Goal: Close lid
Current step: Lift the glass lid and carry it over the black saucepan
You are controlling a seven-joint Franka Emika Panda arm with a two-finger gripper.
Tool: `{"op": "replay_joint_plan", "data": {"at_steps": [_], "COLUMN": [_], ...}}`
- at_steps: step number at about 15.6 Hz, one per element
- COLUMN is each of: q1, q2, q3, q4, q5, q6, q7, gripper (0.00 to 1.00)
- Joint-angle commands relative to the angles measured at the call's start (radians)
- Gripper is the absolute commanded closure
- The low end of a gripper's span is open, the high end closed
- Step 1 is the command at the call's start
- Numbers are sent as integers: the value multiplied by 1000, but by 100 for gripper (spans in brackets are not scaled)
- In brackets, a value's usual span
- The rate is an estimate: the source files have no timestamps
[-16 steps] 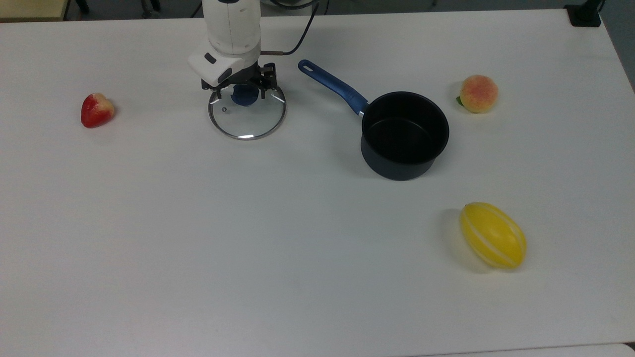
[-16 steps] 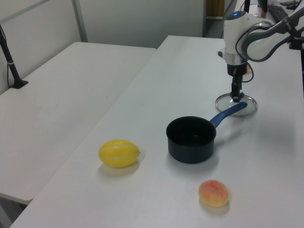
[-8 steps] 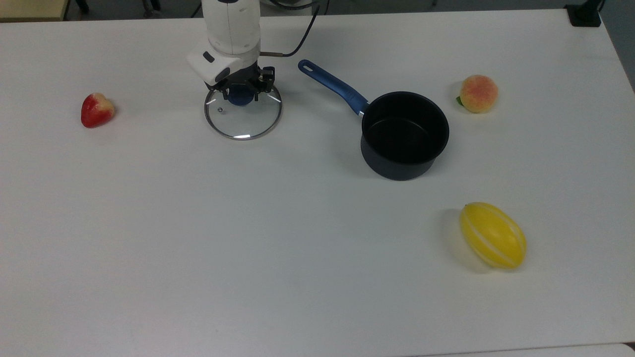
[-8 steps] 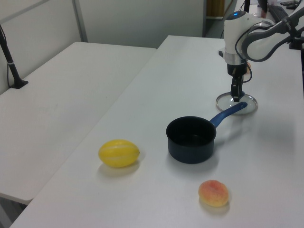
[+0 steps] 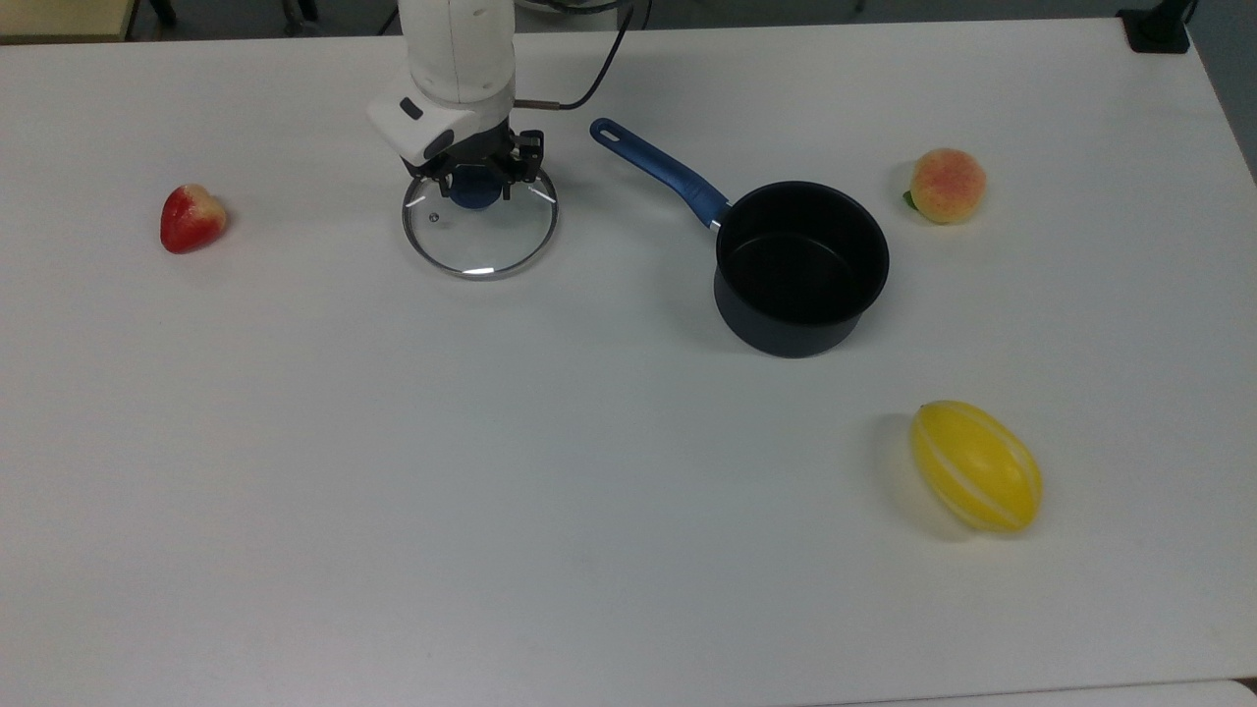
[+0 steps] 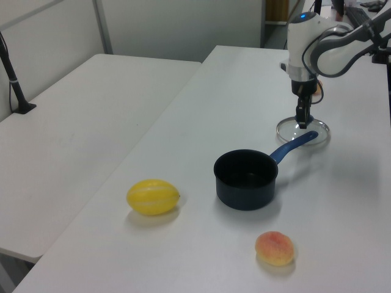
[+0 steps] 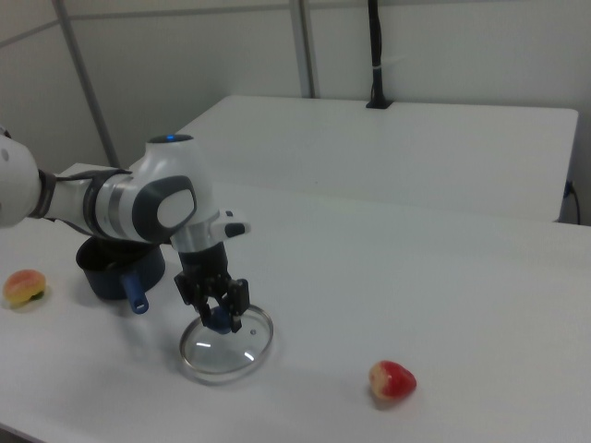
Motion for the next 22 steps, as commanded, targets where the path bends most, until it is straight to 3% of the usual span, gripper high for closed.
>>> {"op": "replay_joint_plan", "data": {"at_steps": [1, 6, 8, 12, 16, 19, 22], "q1": [1, 3, 3, 3, 30, 122, 182], "q2": [-41, -41, -41, -35, -18, 78, 143], "q3": [32, 55, 93, 199, 287, 293, 293], "q4": [104, 297, 366, 454, 471, 572, 603], "q5": [2, 108, 146, 143, 138, 96, 28], "q6": [-147, -310, -347, -400, -388, -401, -393], "q7": [29, 32, 72, 202, 365, 465, 540], "gripper": [100, 100, 100, 100, 100, 100, 100]}}
